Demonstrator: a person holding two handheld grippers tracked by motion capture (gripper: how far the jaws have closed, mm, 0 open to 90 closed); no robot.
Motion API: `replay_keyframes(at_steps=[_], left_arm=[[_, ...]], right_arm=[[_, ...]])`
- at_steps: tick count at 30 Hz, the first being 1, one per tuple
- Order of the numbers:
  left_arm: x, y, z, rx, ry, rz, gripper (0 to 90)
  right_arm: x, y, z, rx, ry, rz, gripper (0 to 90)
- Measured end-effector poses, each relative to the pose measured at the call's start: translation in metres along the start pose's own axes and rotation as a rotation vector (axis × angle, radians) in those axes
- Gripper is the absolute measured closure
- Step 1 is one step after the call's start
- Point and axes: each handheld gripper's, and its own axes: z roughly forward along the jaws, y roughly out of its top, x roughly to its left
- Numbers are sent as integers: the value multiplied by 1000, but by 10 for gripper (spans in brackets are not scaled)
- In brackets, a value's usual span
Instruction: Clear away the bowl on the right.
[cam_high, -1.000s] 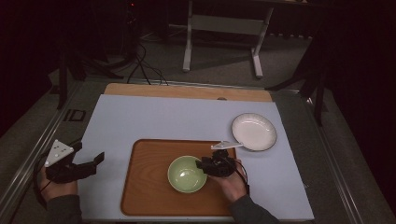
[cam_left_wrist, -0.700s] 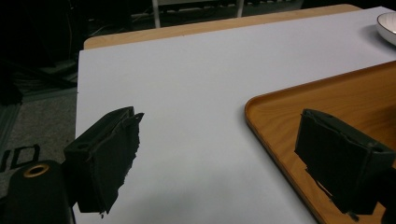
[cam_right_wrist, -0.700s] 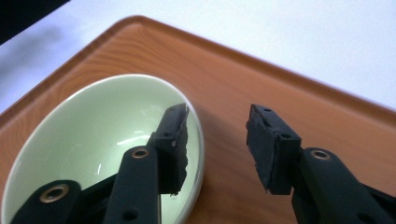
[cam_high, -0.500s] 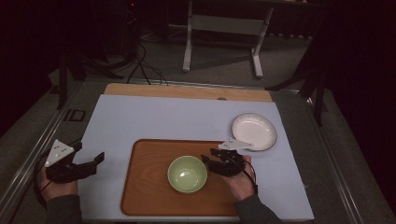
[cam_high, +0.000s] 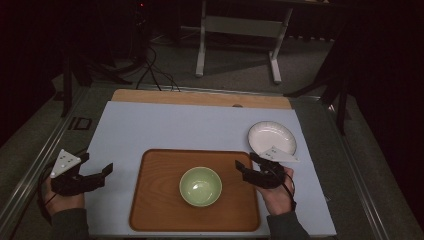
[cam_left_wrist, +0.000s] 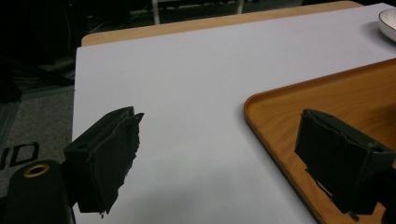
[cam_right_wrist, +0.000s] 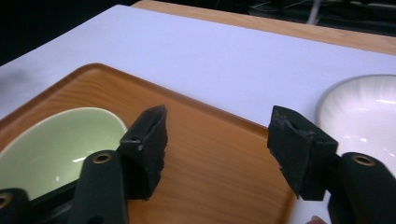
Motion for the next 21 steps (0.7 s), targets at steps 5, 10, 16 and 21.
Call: replay_keyframes(at_steps=[5, 10, 16, 21], left_arm=[[-1, 1, 2, 3, -5, 5, 132], [-3, 1, 3, 9, -6, 10, 132], [-3, 1, 5, 19, -11, 9, 132], [-6, 1, 8, 31, -13, 12, 132]], right_arm=[[-17, -12, -14, -17, -41, 24, 334], [-41, -30, -15, 6, -101, 59, 319], [-53, -39, -10, 23, -136, 106, 253], [-57, -42, -9, 38, -151, 123, 220]])
